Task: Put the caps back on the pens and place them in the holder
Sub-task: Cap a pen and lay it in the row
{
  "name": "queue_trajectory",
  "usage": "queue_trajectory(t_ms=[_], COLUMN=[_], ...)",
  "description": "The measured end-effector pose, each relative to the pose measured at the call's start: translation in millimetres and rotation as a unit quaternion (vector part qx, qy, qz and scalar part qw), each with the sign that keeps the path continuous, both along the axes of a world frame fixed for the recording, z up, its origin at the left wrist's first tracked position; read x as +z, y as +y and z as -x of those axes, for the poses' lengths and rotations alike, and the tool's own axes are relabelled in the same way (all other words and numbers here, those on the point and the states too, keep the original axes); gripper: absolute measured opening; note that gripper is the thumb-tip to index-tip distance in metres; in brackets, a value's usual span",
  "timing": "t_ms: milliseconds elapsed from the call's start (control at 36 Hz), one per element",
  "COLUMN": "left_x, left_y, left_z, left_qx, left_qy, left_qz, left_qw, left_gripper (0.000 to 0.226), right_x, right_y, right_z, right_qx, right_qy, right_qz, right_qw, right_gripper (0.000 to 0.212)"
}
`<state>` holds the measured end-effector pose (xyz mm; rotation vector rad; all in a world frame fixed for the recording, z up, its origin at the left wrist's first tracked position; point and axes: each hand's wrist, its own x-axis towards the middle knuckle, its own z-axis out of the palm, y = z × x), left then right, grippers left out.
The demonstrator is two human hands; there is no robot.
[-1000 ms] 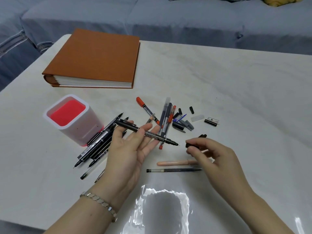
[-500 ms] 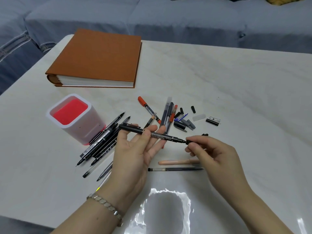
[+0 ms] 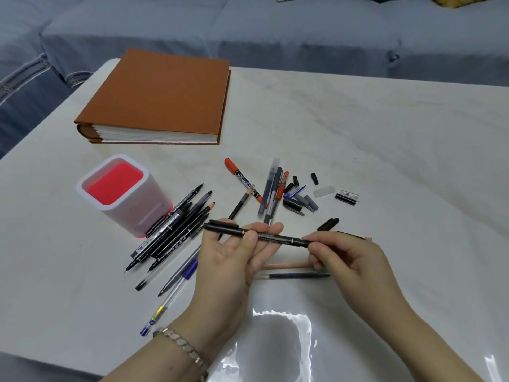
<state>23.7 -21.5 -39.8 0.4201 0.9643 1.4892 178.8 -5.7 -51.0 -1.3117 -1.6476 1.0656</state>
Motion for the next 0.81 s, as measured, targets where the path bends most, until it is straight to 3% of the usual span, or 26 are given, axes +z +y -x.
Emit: queue_trajectory(t_ms=[111, 194, 306, 417, 472, 556, 667, 750, 806], left_x=[-6, -10, -10, -9, -9, -8, -8, -11, -12], left_y=[4, 8, 15, 19, 21, 25, 31, 36, 35], left_z=[7, 19, 36, 38, 37, 35, 53, 76, 82], left_qx=[-0.032, -0.078, -0.212, -0.273, -0.269, -0.285, -0.301, -0.271, -0.253], left_qy=[0.004, 0.143, 0.41, 0.543, 0.582, 0.619, 0.647, 0.651, 0.64], left_qz=[0.046, 0.083, 0.058, -0.003, -0.018, -0.018, 0.013, 0.046, 0.046], left_qw=[0.998, 0.983, 0.885, 0.794, 0.767, 0.732, 0.7, 0.707, 0.725], left_gripper=[0.02, 0.017, 0.018, 0.019, 0.025, 0.016, 0.016, 0.021, 0.02], right_x=[-2, -4, -1, -8, -14, -20, -27, -28, -27], right_y=[4, 10, 17, 24, 28, 32, 35, 41, 44], right_z=[-6, -16, -29, -35, -34, -29, -37, -54, -57], right_qx=[0.006, 0.01, 0.066, 0.084, 0.079, 0.079, 0.073, 0.031, 0.031], right_qy=[-0.008, -0.037, -0.1, -0.122, -0.118, -0.121, -0.169, -0.188, -0.211], right_qz=[0.018, 0.01, -0.01, 0.008, -0.006, -0.062, -0.143, -0.167, -0.156], right_qw=[1.0, 0.999, 0.993, 0.989, 0.99, 0.988, 0.972, 0.967, 0.964], right_gripper=[0.026, 0.028, 0.022, 0.035, 0.032, 0.012, 0.02, 0.014, 0.022])
